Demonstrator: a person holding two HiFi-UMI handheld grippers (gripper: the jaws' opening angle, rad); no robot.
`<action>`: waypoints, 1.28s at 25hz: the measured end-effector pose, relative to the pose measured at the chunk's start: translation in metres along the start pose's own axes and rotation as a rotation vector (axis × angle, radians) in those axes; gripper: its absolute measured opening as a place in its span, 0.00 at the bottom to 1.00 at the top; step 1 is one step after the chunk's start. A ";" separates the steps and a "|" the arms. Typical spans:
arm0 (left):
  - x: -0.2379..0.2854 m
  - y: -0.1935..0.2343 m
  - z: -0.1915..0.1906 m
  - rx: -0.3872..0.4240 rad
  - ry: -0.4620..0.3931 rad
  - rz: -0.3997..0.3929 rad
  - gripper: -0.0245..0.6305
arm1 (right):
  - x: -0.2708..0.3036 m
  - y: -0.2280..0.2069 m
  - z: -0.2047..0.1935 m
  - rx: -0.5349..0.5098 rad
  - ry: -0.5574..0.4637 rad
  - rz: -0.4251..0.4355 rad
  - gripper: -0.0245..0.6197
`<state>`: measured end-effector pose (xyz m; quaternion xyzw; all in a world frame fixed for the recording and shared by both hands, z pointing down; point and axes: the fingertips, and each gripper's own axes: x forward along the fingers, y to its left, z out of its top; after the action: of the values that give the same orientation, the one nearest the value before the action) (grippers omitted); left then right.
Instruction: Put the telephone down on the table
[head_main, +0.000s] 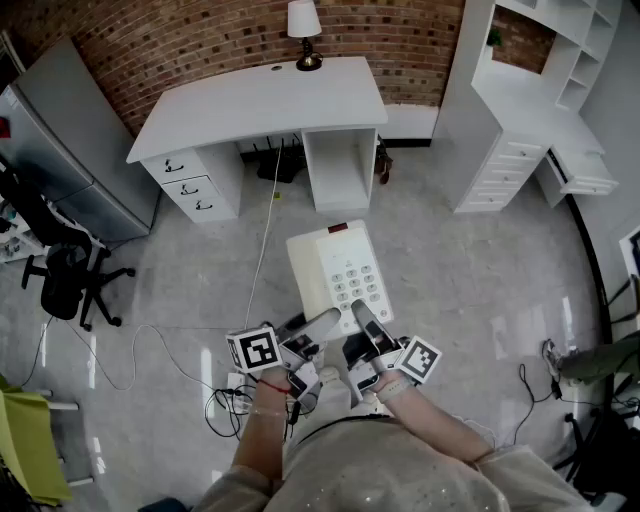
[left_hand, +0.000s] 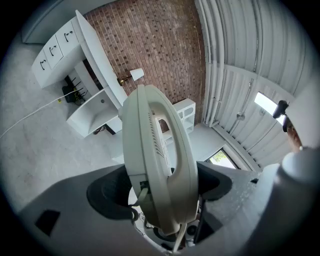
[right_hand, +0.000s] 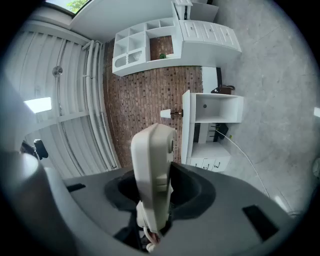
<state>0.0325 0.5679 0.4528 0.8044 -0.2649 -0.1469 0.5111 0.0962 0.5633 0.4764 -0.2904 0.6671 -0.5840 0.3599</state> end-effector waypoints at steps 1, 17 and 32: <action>0.002 0.000 0.001 0.001 0.000 0.001 0.61 | 0.002 0.001 0.002 0.000 -0.001 0.004 0.26; 0.009 0.038 0.041 -0.004 0.014 -0.008 0.61 | 0.050 -0.025 0.007 -0.026 -0.005 -0.014 0.26; 0.018 0.066 0.106 0.007 0.007 -0.037 0.61 | 0.122 -0.029 0.016 -0.046 0.000 0.006 0.26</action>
<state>-0.0249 0.4566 0.4663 0.8114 -0.2488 -0.1523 0.5064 0.0385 0.4515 0.4868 -0.2965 0.6815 -0.5673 0.3548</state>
